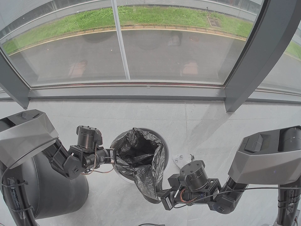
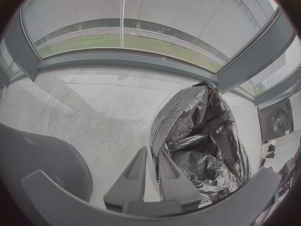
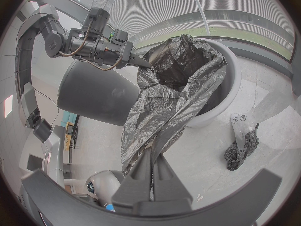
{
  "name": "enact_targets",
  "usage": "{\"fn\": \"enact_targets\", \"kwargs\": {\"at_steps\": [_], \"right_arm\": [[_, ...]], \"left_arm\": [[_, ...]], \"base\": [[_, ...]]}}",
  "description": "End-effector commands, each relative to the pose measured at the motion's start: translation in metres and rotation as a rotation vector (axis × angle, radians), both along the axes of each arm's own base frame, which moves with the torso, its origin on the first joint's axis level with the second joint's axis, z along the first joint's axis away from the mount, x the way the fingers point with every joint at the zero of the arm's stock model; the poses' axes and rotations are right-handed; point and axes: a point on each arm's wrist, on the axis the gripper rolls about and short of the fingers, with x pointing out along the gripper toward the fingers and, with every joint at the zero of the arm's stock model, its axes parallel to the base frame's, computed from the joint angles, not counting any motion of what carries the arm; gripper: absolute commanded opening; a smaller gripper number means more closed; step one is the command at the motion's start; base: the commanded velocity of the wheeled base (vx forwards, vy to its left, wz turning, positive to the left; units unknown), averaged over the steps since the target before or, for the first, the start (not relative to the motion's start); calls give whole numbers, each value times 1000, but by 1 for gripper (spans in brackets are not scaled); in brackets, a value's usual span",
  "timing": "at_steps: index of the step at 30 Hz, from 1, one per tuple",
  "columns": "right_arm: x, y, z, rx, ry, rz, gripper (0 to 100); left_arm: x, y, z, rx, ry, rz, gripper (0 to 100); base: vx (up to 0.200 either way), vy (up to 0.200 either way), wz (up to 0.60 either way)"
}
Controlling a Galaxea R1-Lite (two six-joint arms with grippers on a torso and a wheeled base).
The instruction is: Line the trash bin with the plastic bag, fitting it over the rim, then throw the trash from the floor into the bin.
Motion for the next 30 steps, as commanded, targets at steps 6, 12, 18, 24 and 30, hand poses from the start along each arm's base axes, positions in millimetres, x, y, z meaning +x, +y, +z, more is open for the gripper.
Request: {"fn": "enact_targets", "kwargs": {"at_steps": [6,12,18,24,30], "right_arm": [[-1,2,0,1,-1,6,0],[-1,1,0,0,-1,4,0],[-1,1,0,-1,0,4,0],[-1,1,0,-1,0,4,0],[-1,1,-1,-3,0,5,0]], "left_arm": [[-1,2,-3,5,12,10,0],[-2,-1,-2,31,0,8,0],[-1,0,-2,161,-43,33,0],[-2,-6,0,143,-70,22,0],[-3,-8,-3,142,-59,12,0]], "base": [[0,0,0],[0,0,0],[0,0,0],[0,0,0],[0,0,0]]}}
